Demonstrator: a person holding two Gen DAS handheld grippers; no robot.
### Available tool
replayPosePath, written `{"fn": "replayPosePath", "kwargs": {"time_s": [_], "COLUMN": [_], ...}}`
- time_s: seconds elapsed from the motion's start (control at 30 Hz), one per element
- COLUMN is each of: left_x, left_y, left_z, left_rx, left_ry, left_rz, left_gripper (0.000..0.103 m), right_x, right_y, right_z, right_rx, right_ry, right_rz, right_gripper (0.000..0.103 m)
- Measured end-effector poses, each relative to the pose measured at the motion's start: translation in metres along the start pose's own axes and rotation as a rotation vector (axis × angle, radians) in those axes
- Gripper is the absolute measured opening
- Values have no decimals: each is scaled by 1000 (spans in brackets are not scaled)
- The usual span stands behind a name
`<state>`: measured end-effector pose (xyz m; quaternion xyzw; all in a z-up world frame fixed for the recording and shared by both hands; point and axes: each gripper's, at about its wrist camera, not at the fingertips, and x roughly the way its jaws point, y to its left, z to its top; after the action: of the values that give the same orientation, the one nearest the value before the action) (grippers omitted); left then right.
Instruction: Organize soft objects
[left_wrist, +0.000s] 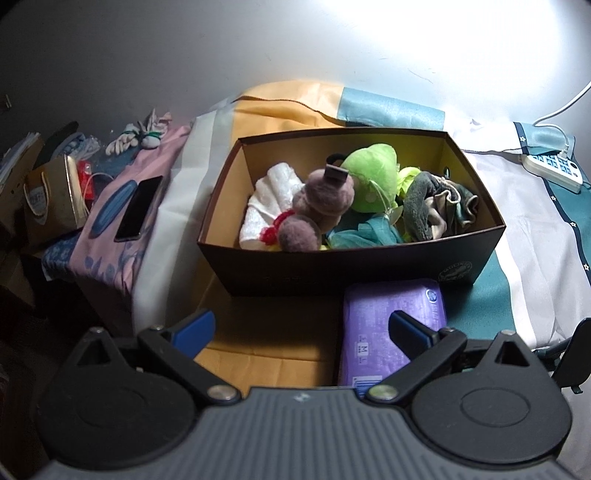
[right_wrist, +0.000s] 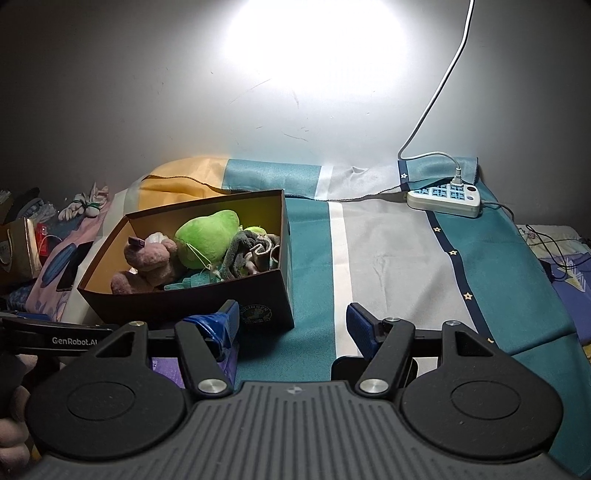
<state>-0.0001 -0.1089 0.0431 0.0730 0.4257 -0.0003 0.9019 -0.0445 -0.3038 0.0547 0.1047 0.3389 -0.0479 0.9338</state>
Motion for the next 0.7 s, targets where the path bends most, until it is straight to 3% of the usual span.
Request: {"fn": "replayPosePath", "kwargs": {"time_s": [0.27, 0.7], "left_x": [3, 4], "left_y": [4, 38], "left_z": [3, 19], "left_rx": [-6, -48], "left_ry": [-18, -81], "left_rz": [8, 111], "left_gripper": [100, 100], "right_x": [3, 25], "right_y": [4, 28], "right_z": [2, 17], "right_rx": [-5, -15], "right_ry": [2, 23], "right_rz": [-21, -118], "right_gripper": [50, 50]}}
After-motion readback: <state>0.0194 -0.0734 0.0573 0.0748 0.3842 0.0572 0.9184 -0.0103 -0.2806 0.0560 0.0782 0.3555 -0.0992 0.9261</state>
